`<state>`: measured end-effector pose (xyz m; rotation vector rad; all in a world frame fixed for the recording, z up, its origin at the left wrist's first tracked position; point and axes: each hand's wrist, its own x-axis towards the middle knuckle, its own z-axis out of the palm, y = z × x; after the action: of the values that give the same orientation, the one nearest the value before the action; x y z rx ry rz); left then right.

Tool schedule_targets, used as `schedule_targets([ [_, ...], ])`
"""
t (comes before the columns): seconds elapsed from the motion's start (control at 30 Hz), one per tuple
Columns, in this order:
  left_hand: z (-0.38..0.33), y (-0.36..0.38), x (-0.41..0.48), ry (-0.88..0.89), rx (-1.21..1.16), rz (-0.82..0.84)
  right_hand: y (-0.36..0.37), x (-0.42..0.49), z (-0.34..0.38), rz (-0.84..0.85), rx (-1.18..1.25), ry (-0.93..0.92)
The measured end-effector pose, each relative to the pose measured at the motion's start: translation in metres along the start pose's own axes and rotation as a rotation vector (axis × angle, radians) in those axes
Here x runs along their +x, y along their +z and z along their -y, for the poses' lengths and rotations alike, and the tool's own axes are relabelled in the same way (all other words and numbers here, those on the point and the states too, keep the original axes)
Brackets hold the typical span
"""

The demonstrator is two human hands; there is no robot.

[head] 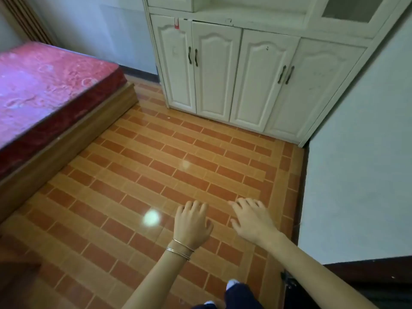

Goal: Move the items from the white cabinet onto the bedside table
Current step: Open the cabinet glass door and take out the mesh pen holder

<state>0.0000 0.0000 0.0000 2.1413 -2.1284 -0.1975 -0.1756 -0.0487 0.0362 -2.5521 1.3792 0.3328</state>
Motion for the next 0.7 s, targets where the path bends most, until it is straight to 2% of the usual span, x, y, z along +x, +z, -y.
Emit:
schedule_targets([
  [0.1, 0.002, 0.003, 0.018, 0.034, -0.007, 0.012, 0.002, 0.020, -0.011, -0.008, 0.001, 0.002],
  [0.33, 0.012, -0.002, 0.105, -0.012, 0.052, 0.028, -0.023, 0.096, -0.052, 0.000, -0.026, -0.034],
  [0.7, 0.014, -0.087, 0.308, -0.054, 0.070, -0.167, -0.174, 0.259, -0.138, -0.198, -0.063, -0.092],
])
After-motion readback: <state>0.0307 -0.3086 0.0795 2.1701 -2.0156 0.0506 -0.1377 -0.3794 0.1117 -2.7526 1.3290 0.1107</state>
